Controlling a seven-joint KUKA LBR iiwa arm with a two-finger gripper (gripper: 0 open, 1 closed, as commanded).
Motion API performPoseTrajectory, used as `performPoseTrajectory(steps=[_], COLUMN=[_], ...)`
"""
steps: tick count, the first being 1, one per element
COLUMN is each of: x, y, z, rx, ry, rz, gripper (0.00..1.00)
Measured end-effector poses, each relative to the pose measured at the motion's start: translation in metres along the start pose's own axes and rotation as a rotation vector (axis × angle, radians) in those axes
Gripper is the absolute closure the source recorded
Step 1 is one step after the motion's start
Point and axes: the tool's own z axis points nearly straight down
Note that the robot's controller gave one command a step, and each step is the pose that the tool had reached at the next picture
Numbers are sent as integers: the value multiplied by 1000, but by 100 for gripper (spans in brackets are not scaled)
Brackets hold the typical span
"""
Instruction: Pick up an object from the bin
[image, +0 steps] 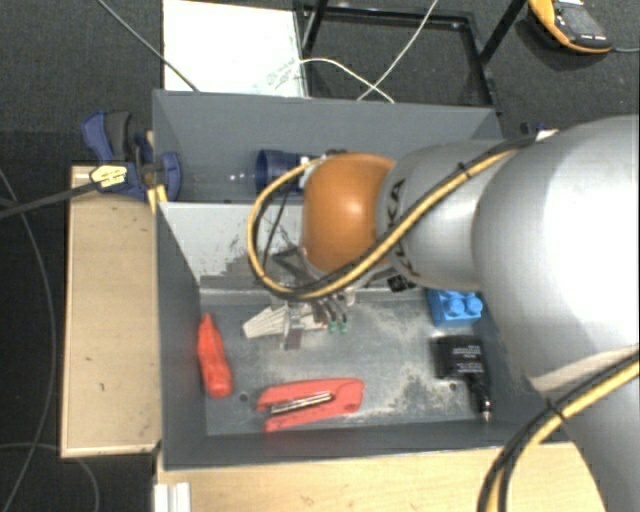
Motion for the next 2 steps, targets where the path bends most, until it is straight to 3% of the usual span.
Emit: performPoseTrajectory(steps=[2], x=[1], y=[0], z=[-6], rx=[0], ry=[2], rz=[2], gripper=[100])
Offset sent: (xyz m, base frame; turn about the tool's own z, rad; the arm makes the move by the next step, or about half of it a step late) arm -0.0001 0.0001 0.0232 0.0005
